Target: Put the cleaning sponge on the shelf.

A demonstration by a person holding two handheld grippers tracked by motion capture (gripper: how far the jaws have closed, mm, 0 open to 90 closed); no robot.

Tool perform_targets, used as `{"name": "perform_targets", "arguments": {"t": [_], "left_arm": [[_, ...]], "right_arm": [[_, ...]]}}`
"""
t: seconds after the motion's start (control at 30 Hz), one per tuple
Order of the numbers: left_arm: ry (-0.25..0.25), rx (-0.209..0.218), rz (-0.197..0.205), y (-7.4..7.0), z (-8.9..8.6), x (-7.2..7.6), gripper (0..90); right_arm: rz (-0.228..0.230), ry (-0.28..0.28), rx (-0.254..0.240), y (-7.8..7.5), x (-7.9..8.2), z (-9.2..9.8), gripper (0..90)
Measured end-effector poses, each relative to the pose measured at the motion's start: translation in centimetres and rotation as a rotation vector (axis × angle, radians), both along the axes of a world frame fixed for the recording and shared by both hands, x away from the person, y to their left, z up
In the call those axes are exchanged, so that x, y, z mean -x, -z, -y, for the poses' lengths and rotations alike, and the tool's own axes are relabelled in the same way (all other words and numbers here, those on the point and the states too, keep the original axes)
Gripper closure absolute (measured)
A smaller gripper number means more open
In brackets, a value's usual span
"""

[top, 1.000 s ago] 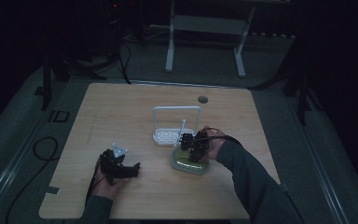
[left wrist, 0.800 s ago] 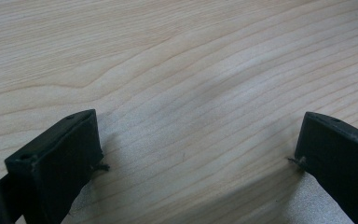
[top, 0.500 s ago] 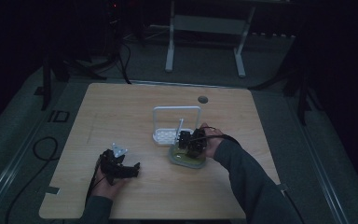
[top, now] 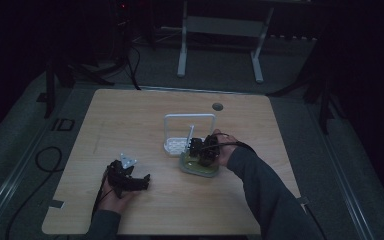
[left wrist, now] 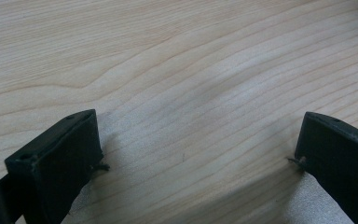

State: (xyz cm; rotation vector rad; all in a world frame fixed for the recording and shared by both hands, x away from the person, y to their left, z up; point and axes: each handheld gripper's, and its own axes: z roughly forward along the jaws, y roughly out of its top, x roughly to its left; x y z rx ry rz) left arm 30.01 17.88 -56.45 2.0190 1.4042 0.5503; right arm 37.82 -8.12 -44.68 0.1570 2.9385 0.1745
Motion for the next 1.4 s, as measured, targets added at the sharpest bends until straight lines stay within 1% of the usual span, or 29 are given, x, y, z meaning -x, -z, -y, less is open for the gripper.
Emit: {"name": "perform_targets", "arguments": {"t": [0.13, 0.27, 0.6, 0.73, 0.8, 0.9, 1.13, 1.27, 1.4], "left_arm": [[0.0, 0.0, 0.0, 0.0, 0.0, 0.0, 0.3], [0.0, 0.0, 0.0, 0.0, 0.0, 0.0, 0.2], [0.001, -0.001, 0.0, 0.0, 0.0, 0.0, 0.3], [0.001, -0.002, 0.0, 0.0, 0.0, 0.0, 0.3], [0.002, -0.002, 0.0, 0.0, 0.0, 0.0, 0.3], [0.002, -0.002, 0.0, 0.0, 0.0, 0.0, 0.3], [0.002, -0.002, -0.001, 0.0, 0.0, 0.0, 0.3], [0.002, -0.002, -0.001, 0.0, 0.0, 0.0, 0.3], [0.002, -0.002, -0.001, 0.0, 0.0, 0.0, 0.3]], "right_arm": [[0.004, 0.0, -0.015, -0.7, -0.4, -0.3, 71.6], [0.015, -0.002, -0.018, -1.1, -0.4, -0.7, 71.6], [0.06, -0.029, 0.0, -1.7, -0.8, -1.3, 71.6], [0.065, -0.032, -0.01, -1.9, -1.0, -1.3, 71.6], [0.066, -0.033, 0.0, -2.0, -1.1, -1.4, 71.6], [0.071, -0.037, 0.001, -2.1, -1.2, -1.6, 71.6], [0.104, -0.056, 0.025, -2.7, -1.4, -2.2, 71.6], [0.12, -0.063, 0.051, -2.9, -1.6, -2.3, 71.7], [0.132, -0.073, 0.053, -3.0, -1.8, -2.5, 71.6]]}}
